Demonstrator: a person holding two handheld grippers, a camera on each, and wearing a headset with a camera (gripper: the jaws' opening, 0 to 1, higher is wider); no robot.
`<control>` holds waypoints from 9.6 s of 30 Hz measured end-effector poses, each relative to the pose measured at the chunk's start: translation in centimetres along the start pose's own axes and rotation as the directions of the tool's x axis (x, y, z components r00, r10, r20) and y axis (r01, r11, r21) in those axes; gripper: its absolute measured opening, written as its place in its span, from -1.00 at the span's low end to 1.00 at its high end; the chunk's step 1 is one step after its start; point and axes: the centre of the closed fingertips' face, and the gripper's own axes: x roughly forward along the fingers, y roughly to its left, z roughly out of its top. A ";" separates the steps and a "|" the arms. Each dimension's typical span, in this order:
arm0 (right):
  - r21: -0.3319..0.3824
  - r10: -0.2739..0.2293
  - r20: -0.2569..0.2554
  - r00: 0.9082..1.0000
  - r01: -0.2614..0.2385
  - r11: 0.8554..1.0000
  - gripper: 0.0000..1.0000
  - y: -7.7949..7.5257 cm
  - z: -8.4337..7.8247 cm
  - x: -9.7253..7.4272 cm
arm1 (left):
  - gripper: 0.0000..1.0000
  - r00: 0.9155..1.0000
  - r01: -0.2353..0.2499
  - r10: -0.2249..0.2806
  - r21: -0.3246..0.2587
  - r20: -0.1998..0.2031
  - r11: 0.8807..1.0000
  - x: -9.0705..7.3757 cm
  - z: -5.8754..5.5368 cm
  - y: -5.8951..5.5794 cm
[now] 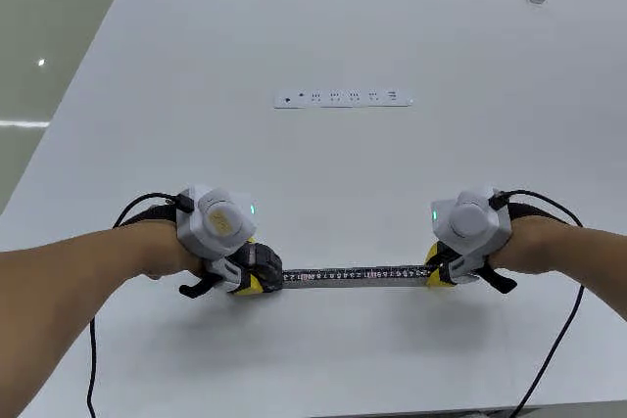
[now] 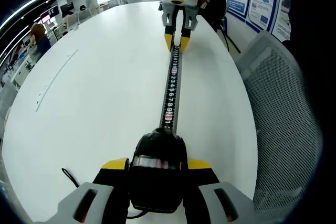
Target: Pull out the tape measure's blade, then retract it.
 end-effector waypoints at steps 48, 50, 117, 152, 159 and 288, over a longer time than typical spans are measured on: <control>0.646 -0.499 0.269 0.824 0.230 0.728 1.00 1.6 -2.3 -8.4 | 1.00 0.872 -0.188 0.379 -0.504 0.309 0.843 -9.3 -2.6 0.8; 0.654 -0.507 0.265 0.820 0.234 0.720 1.00 2.1 -2.8 -8.6 | 1.00 0.853 -0.185 0.405 -0.534 0.330 0.825 -10.3 -3.0 0.6; 0.759 -0.601 0.216 0.770 0.255 0.599 0.98 9.9 -7.8 -11.1 | 1.00 0.758 -0.220 0.589 -0.739 0.280 0.636 -16.1 -10.1 -4.4; 0.587 -0.507 0.293 0.811 0.266 0.765 1.00 6.0 -4.3 -11.9 | 1.00 0.682 -0.309 0.685 -0.748 0.257 0.587 -15.0 -3.1 -2.6; 0.531 -0.440 0.308 0.844 0.232 0.815 1.00 5.7 -3.7 -11.3 | 1.00 0.681 -0.309 0.692 -0.762 0.241 0.569 -13.7 -1.6 -2.7; -0.022 0.033 -0.101 0.994 -0.036 0.999 -0.71 0.1 -0.9 -0.1 | 0.21 0.680 -0.377 0.731 -0.879 -0.049 0.292 -2.5 -1.3 1.3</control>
